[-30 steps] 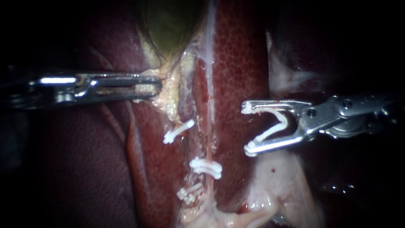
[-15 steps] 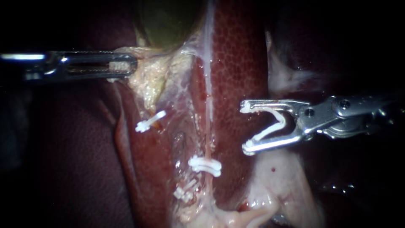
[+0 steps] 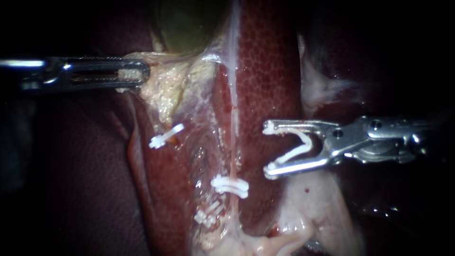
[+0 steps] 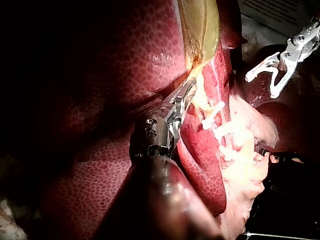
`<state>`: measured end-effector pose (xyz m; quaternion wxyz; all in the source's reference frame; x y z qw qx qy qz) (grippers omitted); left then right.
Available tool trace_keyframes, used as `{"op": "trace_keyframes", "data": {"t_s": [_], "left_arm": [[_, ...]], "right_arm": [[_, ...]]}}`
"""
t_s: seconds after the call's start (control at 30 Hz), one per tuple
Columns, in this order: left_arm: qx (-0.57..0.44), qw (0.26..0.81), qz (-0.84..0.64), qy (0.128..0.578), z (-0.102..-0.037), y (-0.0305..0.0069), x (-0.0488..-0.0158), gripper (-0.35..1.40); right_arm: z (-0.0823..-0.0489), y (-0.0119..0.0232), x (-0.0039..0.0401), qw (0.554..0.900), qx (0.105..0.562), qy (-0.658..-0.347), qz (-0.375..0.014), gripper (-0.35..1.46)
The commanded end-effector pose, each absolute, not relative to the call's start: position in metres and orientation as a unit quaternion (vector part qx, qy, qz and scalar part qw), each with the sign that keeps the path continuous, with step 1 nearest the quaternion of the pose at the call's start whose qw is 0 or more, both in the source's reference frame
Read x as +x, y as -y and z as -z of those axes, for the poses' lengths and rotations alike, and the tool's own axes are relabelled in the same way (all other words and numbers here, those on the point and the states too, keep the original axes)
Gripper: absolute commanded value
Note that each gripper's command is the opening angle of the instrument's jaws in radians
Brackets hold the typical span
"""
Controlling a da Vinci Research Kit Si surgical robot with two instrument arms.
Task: Clipping third clip right tube
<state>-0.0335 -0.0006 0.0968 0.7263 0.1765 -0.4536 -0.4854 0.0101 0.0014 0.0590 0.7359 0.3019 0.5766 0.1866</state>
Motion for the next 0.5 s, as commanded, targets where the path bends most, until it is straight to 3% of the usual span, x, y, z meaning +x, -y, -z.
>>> {"op": "trace_keyframes", "data": {"t_s": [0.03, 0.5], "left_arm": [[0.176, 0.726, 0.485, 0.454, -0.0969, 0.0006, -0.0336, -0.27], [0.176, 0.726, 0.485, 0.454, -0.0970, 0.0008, -0.0336, -0.27]], "right_arm": [[-0.0599, -0.0011, 0.0104, 0.741, 0.304, -0.569, -0.185, 0.58], [-0.0675, 0.0008, 0.0127, 0.749, 0.337, -0.525, -0.224, 0.53]]}}
